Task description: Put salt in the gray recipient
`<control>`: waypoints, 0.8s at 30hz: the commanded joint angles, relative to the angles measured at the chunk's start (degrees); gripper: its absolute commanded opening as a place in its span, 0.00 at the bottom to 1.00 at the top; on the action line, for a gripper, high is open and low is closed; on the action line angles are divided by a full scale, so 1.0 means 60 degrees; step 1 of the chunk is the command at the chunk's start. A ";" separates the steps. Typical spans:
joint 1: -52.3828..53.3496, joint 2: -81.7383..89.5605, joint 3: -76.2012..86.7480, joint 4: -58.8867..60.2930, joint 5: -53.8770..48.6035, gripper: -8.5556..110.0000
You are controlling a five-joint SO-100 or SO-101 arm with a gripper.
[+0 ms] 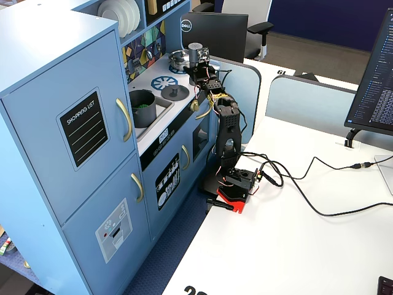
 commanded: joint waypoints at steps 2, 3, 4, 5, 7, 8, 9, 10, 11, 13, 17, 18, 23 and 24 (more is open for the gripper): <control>0.0249 0.0864 -0.0015 -0.0044 -0.0117 0.54; 0.0264 0.0967 0.0059 -0.0015 -0.0190 0.54; 0.0293 0.1143 0.0176 0.0029 -0.0293 0.54; 0.0337 0.1421 0.0381 0.0146 -0.0381 0.53; 0.0454 0.2329 0.1069 0.0586 -0.0864 0.47; 0.0527 0.2944 0.1509 0.0952 -0.1084 0.42; 0.0571 0.3633 0.1934 0.1582 -0.1333 0.34; 0.0601 0.4482 0.2344 0.2534 -0.1553 0.24; 0.0571 0.5435 0.2769 0.3735 -0.1611 0.16; 0.0088 0.7368 0.3428 0.6475 -0.1553 0.07; -0.2402 1.0635 0.4453 1.1221 -0.1538 0.07; -0.3179 1.1338 0.4937 1.1792 -0.1538 0.07; -0.6299 1.3257 0.7441 1.3140 -0.1260 0.07; -0.6562 1.3418 0.8013 1.2993 -0.1157 0.07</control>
